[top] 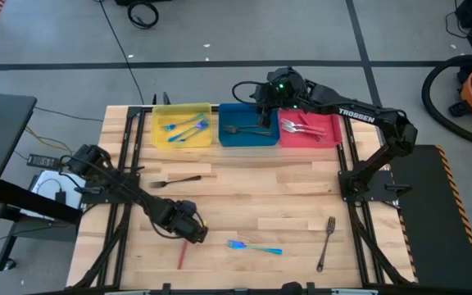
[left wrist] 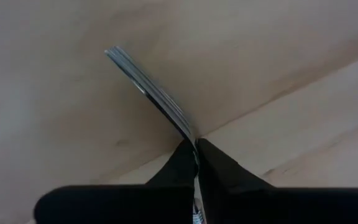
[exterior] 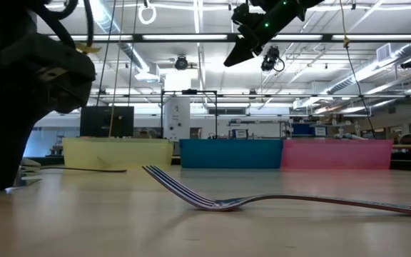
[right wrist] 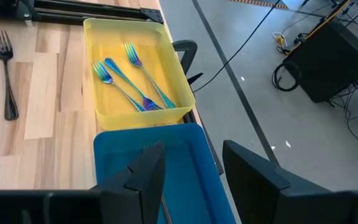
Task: Sort silverware by color (type)
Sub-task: Put the pink fork into the pink bin
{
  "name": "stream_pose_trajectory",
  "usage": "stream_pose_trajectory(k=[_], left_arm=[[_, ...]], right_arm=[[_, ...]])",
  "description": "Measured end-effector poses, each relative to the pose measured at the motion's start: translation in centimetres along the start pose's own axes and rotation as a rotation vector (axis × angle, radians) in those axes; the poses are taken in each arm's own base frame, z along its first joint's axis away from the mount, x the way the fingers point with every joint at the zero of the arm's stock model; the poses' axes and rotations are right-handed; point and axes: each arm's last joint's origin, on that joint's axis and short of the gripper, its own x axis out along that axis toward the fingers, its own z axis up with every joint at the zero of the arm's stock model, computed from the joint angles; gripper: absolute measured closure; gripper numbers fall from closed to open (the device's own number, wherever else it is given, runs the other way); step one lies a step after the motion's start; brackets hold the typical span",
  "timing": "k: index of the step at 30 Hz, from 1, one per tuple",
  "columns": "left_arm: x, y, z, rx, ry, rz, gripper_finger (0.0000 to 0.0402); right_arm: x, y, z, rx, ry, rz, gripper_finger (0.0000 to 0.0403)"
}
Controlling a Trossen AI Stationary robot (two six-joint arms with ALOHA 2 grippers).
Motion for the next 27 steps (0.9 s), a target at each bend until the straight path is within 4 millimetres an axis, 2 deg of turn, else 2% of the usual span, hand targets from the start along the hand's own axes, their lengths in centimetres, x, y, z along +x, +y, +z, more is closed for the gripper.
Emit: stream_pose_trajectory(k=[5,10,15,19,27], left_arm=[[-0.5,-0.2,2.4,0.07,-0.016,-0.014,0.0396],[-2.8,-0.3,6.6,0.176,-0.127,-0.079,0.0398],[-5.8,0.4,11.7,0.297,-0.353,-0.094,0.0398],[-7.8,0.9,15.3,0.413,-0.525,-0.106,0.0399],[-10.7,0.5,20.9,0.637,-0.881,-0.174,0.0399]], right_arm=[[0.0,0.1,-0.3,-0.048,0.029,0.011,0.0234],[-0.3,0.2,-0.4,-0.068,0.049,0.018,0.0234],[-1.4,0.2,-0.5,-0.075,0.061,0.033,0.0234],[-2.5,0.3,-0.5,-0.044,0.04,0.125,0.0234],[-3.4,0.7,-0.8,-0.024,0.017,0.304,0.0234]])
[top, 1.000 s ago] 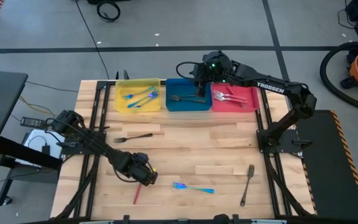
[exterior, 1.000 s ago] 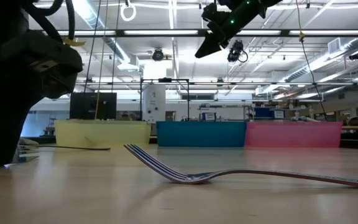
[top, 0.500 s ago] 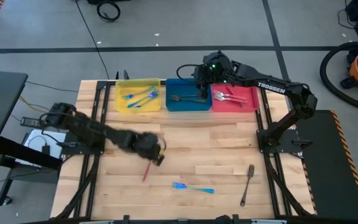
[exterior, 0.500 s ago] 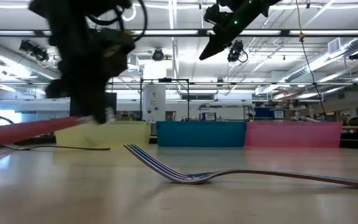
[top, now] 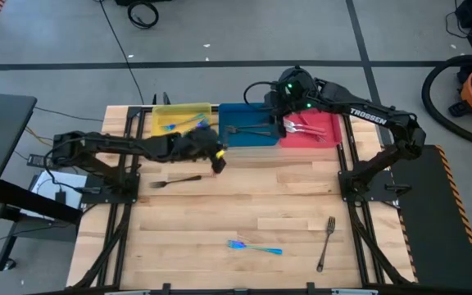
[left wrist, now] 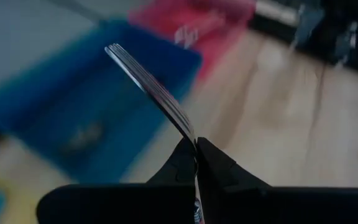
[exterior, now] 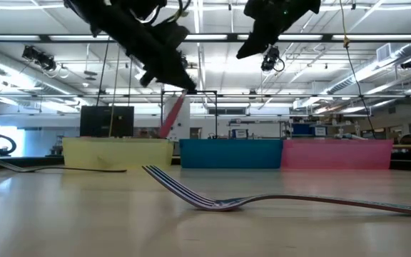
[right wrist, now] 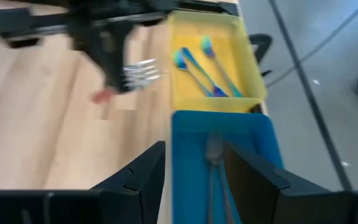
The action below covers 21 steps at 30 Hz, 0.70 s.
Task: Sort silverware by color (type)
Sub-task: Put the pink fork into the pink bin
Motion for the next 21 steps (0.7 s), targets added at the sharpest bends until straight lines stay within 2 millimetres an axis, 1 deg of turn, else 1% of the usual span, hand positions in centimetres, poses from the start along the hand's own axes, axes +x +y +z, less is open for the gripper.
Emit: stream_pose_trajectory(k=[5,9,12,15,17,21], left_arm=[[0.2,1.2,2.4,0.109,-0.201,0.015,0.0399],[-0.1,1.6,4.1,0.151,-0.37,0.019,0.0399],[-0.5,1.7,5.2,0.168,-0.481,0.008,0.0399],[-0.9,1.6,5.9,0.182,-0.558,-0.055,0.0399],[-1.1,1.4,6.2,0.205,-0.602,-0.092,0.0399],[-1.4,1.3,6.5,0.249,-0.642,-0.098,0.0399]], right_arm=[[0.1,0.2,0.0,0.003,-0.026,0.078,0.0234],[0.1,0.5,0.2,-0.001,-0.068,0.153,0.0234],[0.2,0.8,0.7,-0.008,-0.108,0.157,0.0234],[0.3,0.9,1.5,-0.024,-0.158,0.131,0.0234],[0.7,0.9,1.8,-0.028,-0.185,0.126,0.0234],[2.4,0.7,2.2,-0.008,-0.213,0.105,0.0233]])
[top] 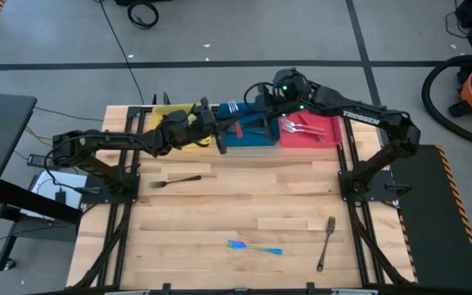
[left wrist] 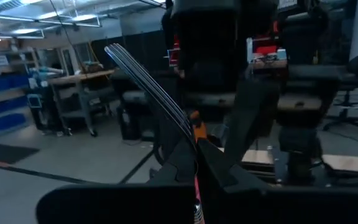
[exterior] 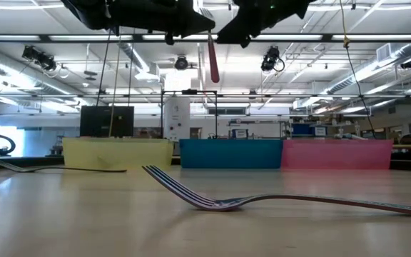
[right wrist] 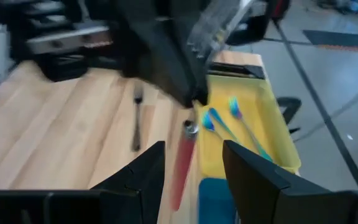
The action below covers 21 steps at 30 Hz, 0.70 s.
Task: Sort silverware by color (type)
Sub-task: Put the pink fork into the pink bin
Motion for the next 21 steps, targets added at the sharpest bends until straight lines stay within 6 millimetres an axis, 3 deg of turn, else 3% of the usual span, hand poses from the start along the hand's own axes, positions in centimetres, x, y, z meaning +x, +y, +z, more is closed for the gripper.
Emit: stream_pose_trajectory(k=[4,16,21], left_arm=[[0.0,0.0,0.0,0.047,0.0,0.002,0.0399],[0.0,0.2,-0.1,0.09,0.008,0.008,0.0399],[0.0,0.2,-0.1,0.09,0.011,0.007,0.0399]], right_arm=[[1.5,-0.4,-0.6,0.029,0.024,-0.038,0.0233],[3.6,0.1,-0.6,0.002,0.012,-0.048,0.0236],[3.7,0.1,-0.7,-0.006,0.025,-0.076,0.0279]])
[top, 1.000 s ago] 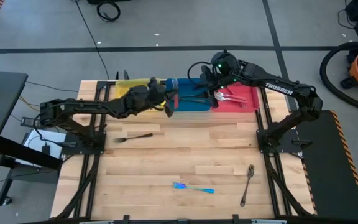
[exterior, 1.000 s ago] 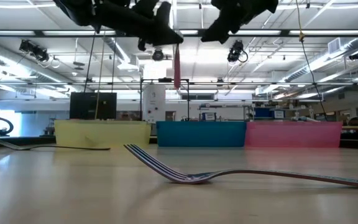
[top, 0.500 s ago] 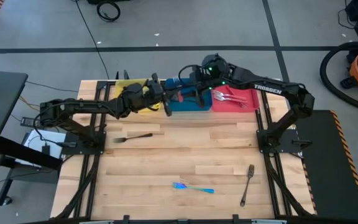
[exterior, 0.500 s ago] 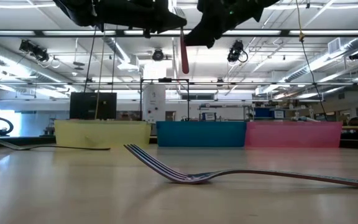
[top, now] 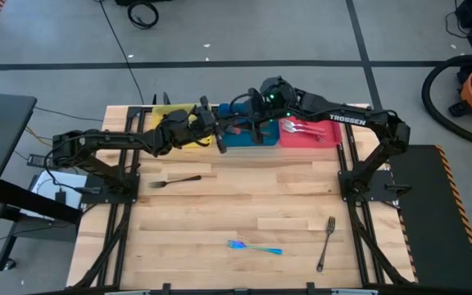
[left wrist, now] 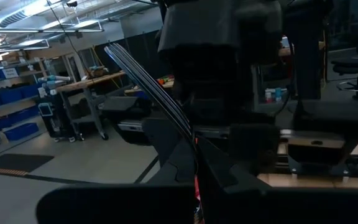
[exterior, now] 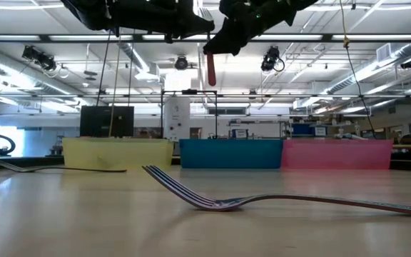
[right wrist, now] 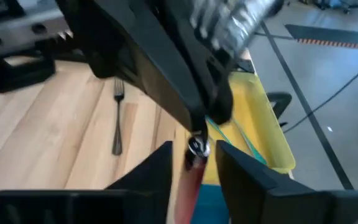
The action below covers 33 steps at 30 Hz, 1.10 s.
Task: Sort silverware by color (type)
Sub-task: Put the pink fork into the pink bin
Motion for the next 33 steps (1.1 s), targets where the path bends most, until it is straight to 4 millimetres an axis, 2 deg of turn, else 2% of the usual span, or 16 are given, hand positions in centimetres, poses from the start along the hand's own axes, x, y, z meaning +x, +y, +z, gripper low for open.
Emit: stream_pose_trajectory(k=[5,14,21,25,29,33], left_arm=[[0.0,0.0,0.0,0.005,0.003,-0.002,0.0399],[0.0,-0.1,-0.4,0.052,0.035,-0.003,0.0358],[0.1,0.7,-0.5,0.06,0.042,0.019,0.0315],[-0.1,1.5,-0.5,0.085,0.071,0.038,0.0305],[-1.0,2.2,-0.6,0.124,0.181,0.037,0.0304],[-1.8,2.1,-1.5,0.133,0.323,0.0,0.0304]], right_arm=[[0.1,0.0,-0.1,0.009,0.01,-0.003,0.0359],[-0.5,-0.6,-0.8,0.026,0.087,-0.054,0.036],[-2.9,-1.6,-1.4,0.06,0.183,-0.156,0.036],[-4.0,-2.5,-2.8,0.073,0.328,-0.229,0.036],[-5.3,-4.0,-4.8,0.119,0.531,-0.389,0.036],[-6.9,-5.4,-6.6,0.223,0.65,-0.426,0.036]])
